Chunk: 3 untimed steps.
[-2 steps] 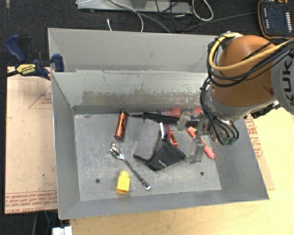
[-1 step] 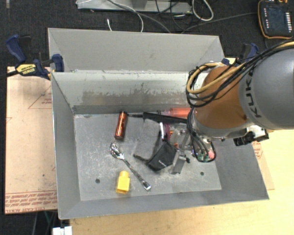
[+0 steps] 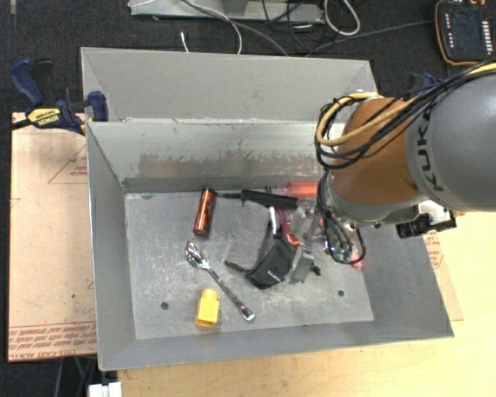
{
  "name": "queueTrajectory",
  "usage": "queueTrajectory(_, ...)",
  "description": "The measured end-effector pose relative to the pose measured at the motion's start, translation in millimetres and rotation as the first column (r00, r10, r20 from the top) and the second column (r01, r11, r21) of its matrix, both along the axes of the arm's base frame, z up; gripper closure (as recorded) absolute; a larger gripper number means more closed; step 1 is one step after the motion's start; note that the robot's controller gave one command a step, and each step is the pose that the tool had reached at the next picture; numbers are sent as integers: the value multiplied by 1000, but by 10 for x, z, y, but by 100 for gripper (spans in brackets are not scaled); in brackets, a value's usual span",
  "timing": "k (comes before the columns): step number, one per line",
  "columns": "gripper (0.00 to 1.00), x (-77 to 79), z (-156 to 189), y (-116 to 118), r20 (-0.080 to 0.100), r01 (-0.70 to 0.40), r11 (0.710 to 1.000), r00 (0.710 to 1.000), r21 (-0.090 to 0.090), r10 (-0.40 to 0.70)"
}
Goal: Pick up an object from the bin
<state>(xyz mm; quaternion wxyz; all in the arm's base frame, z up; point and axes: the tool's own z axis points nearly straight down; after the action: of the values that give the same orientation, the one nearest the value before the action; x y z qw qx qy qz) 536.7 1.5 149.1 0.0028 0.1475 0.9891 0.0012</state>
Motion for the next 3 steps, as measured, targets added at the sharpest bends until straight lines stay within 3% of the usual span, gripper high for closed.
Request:
queueTrajectory(1,0,236,-378,-172,-8,-282,959,959,1,282)
queueTrajectory(2,0,166,-797,-269,0,261,965,965,3,-261)
queueTrajectory(3,100,330,-770,-173,-3,-204,979,979,1,204)
